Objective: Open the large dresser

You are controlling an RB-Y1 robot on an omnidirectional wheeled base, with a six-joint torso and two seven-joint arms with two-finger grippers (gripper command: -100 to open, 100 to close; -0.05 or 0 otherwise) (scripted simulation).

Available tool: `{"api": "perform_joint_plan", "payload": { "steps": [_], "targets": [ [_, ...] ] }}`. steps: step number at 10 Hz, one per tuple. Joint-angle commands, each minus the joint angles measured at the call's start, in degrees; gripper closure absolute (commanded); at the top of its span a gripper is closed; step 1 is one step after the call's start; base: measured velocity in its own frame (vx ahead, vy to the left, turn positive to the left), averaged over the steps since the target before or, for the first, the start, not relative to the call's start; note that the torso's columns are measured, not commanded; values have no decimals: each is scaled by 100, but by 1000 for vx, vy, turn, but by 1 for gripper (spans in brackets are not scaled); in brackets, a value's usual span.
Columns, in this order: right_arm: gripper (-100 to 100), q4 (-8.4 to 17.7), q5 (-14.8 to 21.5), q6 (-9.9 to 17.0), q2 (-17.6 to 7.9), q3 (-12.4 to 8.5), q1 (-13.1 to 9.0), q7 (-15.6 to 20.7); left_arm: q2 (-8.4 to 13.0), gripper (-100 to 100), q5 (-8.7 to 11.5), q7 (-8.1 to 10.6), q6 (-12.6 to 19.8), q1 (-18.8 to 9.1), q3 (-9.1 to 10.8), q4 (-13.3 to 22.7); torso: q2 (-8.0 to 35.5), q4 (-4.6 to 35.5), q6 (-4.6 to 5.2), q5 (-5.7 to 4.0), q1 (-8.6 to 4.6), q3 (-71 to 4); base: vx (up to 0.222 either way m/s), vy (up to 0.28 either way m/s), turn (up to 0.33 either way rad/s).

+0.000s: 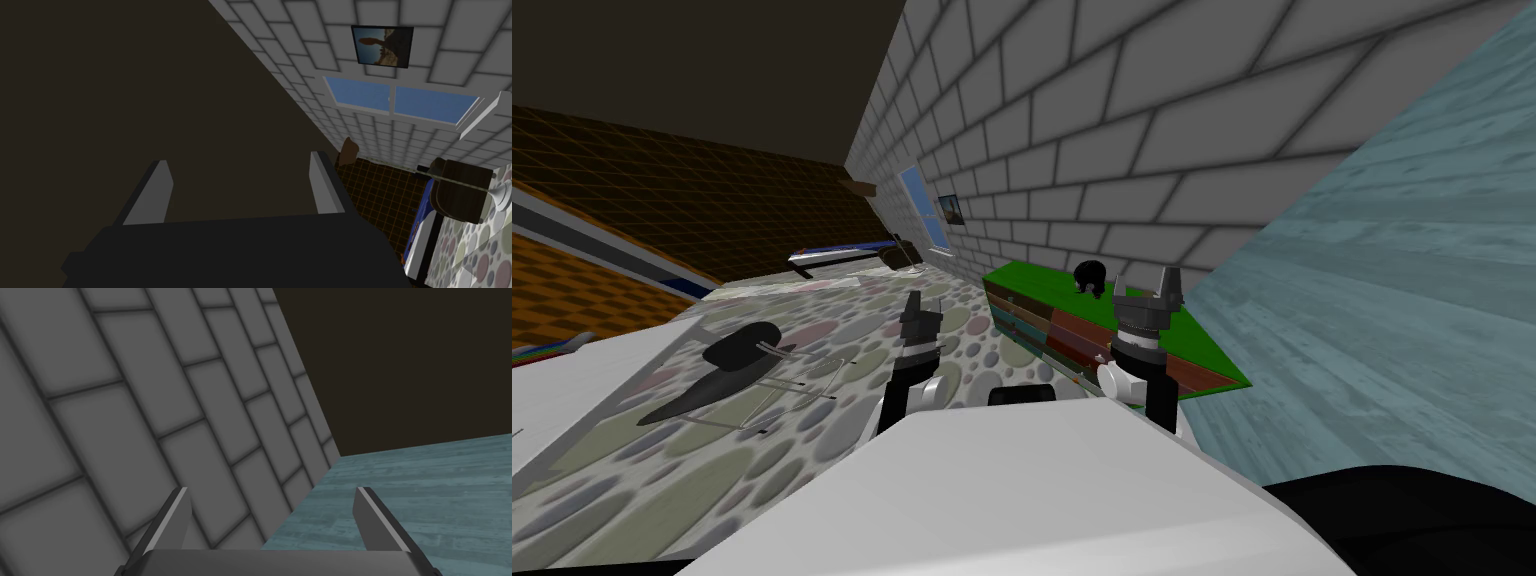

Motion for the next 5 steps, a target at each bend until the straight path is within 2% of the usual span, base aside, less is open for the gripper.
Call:
{"api": "perform_joint_plan", "payload": {
  "steps": [1,5],
  "targets": [
    [0,0,0,0,0,0,0,0,0,0,0,0,0,0,0,0,232,235,0,0,0,-467,0,0,0],
    [0,-1,0,0,0,0,0,0,0,0,0,0,0,0,0,-1,1845,1846,0,0,0,-3692,0,0,0]
  ]
}}
